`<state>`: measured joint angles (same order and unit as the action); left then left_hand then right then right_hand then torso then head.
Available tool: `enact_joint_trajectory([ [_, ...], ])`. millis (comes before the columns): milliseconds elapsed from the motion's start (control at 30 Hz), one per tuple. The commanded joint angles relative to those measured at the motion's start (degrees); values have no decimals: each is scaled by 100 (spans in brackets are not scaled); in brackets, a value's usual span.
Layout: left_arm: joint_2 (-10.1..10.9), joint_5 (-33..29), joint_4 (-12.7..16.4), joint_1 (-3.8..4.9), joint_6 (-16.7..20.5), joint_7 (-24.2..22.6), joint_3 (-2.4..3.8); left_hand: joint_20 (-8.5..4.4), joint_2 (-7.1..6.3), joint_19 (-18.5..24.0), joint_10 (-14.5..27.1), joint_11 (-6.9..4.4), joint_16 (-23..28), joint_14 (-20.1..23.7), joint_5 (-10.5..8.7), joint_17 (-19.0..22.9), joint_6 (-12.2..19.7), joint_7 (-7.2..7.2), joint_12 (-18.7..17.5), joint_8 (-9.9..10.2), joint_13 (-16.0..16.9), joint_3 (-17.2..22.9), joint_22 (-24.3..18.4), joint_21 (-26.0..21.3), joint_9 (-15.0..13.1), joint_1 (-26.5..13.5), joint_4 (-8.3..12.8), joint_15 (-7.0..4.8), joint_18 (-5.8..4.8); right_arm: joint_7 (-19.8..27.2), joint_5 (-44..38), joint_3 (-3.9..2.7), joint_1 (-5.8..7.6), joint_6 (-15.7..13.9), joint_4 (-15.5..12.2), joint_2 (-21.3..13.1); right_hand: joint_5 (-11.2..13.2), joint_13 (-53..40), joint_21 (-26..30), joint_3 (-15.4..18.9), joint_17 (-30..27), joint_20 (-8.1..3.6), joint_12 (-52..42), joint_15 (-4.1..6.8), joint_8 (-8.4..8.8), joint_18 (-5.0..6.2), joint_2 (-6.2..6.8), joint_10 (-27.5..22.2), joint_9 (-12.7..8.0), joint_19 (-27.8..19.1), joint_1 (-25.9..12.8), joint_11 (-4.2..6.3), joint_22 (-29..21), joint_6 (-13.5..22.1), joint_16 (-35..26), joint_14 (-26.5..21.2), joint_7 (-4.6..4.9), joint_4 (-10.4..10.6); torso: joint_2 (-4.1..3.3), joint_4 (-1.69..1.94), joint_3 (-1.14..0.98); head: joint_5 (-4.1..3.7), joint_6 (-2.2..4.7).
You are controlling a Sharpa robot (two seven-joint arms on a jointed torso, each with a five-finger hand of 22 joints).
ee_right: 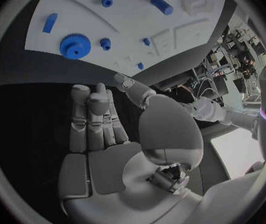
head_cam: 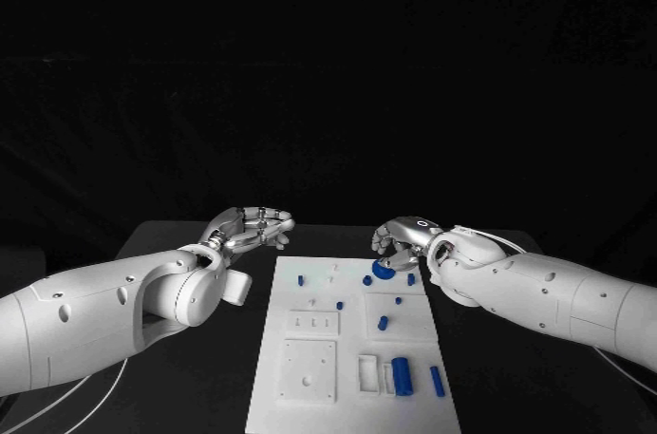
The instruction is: Assemble the parts on the task board
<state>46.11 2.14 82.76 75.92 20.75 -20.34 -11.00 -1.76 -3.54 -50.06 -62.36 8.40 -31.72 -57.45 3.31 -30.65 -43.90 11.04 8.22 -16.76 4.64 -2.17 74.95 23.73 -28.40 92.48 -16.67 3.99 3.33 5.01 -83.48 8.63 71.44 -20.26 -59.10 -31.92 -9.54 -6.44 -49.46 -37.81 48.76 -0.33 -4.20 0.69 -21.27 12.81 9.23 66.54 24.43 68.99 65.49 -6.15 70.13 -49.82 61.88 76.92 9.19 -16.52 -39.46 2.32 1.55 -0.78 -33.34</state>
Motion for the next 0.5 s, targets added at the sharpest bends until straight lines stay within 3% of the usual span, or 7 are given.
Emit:
enact_joint_trajectory([
  [33,-11,-8,26,9,-80,-99,8,9,-9,35,-11,10,33,16,-38,-11,-16,17,0,29,-4,47,109,36,10,-50,-2,7,97,-138,-595,-3,-29,-69,16,43,38,12,-22,-25,-10,-254,33,-25,43,219,60,-45,-4,305,-12,2,5,40,38,-11,3,6,-109,19,10,-1,16],
  [267,-5,-49,61,11,-102,-93,11,15,-12,54,28,15,56,28,-38,-23,-16,19,-44,40,-23,68,106,39,20,-67,-2,15,96,-181,-794,-2,-61,-94,17,131,54,45,-16,-45,-40,-257,54,-43,65,219,107,-99,-4,325,13,-16,2,56,97,-25,-9,8,-204,22,15,0,38],
  [300,-1,-51,72,13,-102,-91,13,16,-13,56,32,11,59,31,-38,-25,-16,18,-49,41,-25,70,106,39,21,-69,-2,16,96,-194,-828,-2,-66,-87,23,147,58,56,-15,-47,-47,-256,57,-49,72,219,113,-119,-6,329,12,-22,1,63,108,-28,-13,12,-244,72,41,-47,67],
  [333,6,-54,88,15,-104,-91,16,17,-12,59,36,9,62,33,-38,-26,-17,17,-53,42,-27,72,105,39,22,-71,-2,17,95,-215,-860,-2,-74,-73,32,163,64,67,-13,-50,-55,-254,57,-55,78,219,119,-135,-6,333,12,-28,0,68,120,-32,-16,13,-267,87,48,-60,84],
  [500,21,-60,132,21,-113,-83,25,22,-14,72,49,-8,78,42,-38,-30,-17,5,-72,47,-33,81,102,37,27,-83,-3,22,94,-281,-917,-1,-122,-54,131,225,94,97,-8,-58,-83,-248,54,-68,95,219,143,-171,-10,344,10,-41,-2,84,155,-45,-20,19,-335,102,43,-54,96],
])
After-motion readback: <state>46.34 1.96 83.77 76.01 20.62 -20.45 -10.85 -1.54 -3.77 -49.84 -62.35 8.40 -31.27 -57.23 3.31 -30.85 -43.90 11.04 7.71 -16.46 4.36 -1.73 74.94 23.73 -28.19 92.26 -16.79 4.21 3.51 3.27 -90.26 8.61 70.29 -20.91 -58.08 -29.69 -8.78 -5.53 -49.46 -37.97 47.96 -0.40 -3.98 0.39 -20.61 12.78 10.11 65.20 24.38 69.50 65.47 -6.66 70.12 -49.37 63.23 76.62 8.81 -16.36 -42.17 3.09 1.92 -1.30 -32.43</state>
